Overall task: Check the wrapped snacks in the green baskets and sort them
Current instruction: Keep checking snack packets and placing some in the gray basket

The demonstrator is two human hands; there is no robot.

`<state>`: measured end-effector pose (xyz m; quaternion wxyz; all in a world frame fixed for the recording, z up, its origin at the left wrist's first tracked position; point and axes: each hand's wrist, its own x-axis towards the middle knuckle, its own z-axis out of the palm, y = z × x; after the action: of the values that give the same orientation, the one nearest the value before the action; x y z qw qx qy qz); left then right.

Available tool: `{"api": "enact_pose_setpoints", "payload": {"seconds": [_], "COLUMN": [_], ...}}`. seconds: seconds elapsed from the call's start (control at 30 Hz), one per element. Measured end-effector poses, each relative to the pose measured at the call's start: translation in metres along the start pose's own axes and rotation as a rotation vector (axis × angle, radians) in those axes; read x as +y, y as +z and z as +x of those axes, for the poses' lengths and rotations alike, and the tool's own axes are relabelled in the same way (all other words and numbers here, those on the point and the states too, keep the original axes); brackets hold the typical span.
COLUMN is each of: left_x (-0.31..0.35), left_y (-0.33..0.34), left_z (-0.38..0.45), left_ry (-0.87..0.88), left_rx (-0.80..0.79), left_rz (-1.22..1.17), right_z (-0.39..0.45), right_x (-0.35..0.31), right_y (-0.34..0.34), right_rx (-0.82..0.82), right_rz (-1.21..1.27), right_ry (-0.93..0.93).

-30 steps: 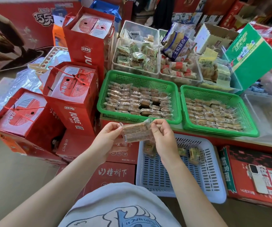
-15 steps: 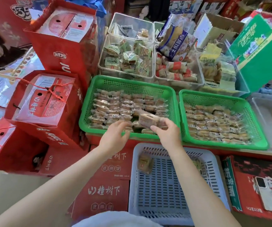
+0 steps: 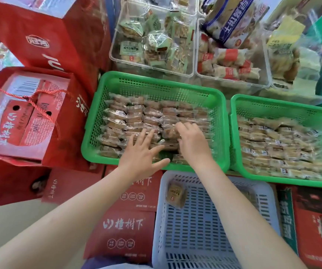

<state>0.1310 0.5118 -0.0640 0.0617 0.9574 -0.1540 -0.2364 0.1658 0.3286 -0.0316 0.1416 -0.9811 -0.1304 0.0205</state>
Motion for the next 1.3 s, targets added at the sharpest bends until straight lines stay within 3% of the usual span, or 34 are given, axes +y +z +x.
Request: {"api": "enact_pose_setpoints", "payload": {"seconds": [0.3, 0.63, 0.83, 1.03, 1.2, 1.3], "left_x": [-0.001, 0.001, 0.002, 0.001, 0.002, 0.001], "left_y": [0.001, -0.002, -0.005, -0.003, -0.004, -0.004], "left_z": [0.004, 0.002, 0.0, 0.0, 0.0, 0.003], "left_ry": [0.043, 0.049, 0.036, 0.047, 0.095, 0.144], "left_rx": [0.026, 0.02, 0.013, 0.015, 0.015, -0.015], "left_rz": [-0.018, -0.03, -0.034, -0.047, -0.046, -0.043], "right_z": [0.019, 0.023, 0.015, 0.01, 0.015, 0.028], "right_x": [-0.003, -0.003, 0.001, 0.006, 0.012, 0.016], "right_y": [-0.002, -0.005, 0.017, 0.03, 0.032, 0.026], "right_rx": [-0.107, -0.189, -0.024, -0.023, -0.03, 0.014], "right_rz": [0.085, 0.084, 0.031, 0.059, -0.142, 0.092], "right_ry": [-0.114, -0.101, -0.163, -0.124, -0.113, 0.071]}}
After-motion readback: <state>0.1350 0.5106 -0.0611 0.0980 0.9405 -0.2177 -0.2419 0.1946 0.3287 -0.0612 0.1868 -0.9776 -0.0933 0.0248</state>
